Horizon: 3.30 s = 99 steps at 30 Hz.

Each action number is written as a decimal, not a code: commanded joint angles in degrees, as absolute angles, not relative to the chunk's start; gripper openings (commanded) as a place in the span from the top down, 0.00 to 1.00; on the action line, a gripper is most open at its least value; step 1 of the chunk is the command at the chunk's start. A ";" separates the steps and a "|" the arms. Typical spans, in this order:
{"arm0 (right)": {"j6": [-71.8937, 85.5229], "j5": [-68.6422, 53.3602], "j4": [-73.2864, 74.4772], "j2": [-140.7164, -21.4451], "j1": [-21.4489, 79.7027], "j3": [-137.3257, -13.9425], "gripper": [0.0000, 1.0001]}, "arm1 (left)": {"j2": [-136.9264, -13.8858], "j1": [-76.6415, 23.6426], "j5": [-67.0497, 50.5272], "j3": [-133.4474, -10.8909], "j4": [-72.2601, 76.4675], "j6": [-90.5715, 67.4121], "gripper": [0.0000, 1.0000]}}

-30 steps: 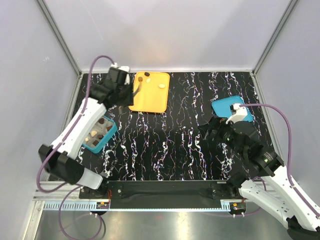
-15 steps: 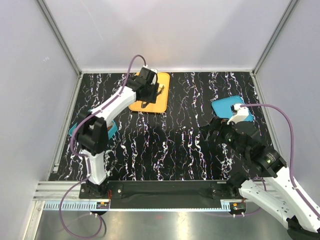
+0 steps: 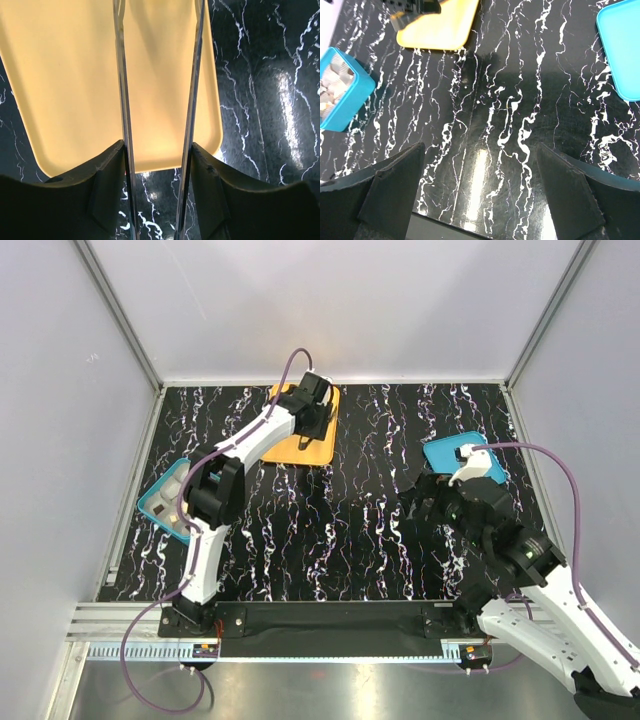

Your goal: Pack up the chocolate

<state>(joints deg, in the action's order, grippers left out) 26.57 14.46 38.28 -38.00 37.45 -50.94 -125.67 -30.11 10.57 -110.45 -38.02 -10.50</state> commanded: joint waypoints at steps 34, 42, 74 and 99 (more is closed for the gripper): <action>27.33 15.91 36.39 -37.53 37.88 -52.29 0.00 | -118.84 -30.06 12.22 -109.08 -40.08 -11.42 0.64; 27.69 15.03 36.83 -36.13 37.79 -52.29 0.00 | -110.40 -29.97 11.95 -104.77 -43.32 -15.11 0.67; 26.28 13.09 36.65 -28.30 37.88 -48.25 0.00 | -69.35 6.76 12.48 -69.19 -55.46 -20.13 0.66; 24.17 13.98 36.83 -27.60 37.79 -47.99 0.00 | -65.48 9.49 11.69 -61.78 -53.69 -21.71 0.66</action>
